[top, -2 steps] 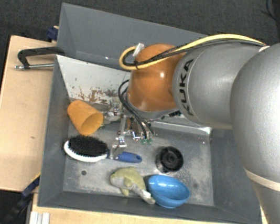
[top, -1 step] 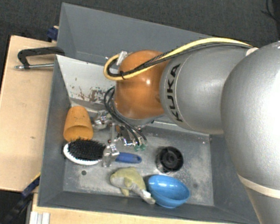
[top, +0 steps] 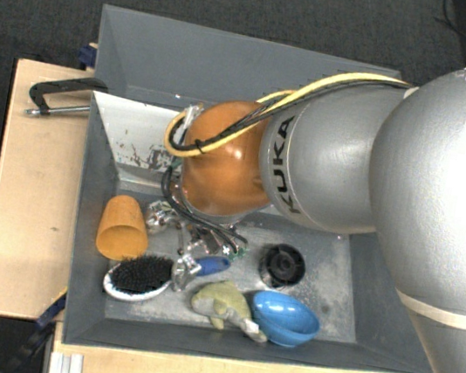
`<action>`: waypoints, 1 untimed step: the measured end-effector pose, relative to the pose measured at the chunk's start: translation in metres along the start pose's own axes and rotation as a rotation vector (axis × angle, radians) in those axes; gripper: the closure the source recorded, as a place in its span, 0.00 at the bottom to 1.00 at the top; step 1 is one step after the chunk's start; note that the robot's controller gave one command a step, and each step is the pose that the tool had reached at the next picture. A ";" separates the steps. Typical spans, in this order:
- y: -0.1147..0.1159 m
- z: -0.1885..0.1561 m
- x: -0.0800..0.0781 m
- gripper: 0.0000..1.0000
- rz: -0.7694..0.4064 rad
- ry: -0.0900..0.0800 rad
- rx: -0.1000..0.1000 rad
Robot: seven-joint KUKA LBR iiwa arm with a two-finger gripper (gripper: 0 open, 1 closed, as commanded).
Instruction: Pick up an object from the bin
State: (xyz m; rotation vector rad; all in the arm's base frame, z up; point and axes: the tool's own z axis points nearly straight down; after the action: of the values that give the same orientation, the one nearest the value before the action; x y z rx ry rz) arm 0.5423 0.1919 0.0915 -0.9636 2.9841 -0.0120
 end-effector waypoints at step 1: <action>-0.026 0.019 -0.045 0.00 0.218 0.048 -0.007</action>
Offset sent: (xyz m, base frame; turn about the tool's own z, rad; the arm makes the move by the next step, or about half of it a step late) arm 0.0548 0.0116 -0.0215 0.2237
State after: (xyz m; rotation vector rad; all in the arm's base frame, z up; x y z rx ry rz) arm 0.5936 0.1971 0.0725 -0.6428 3.1172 -0.0238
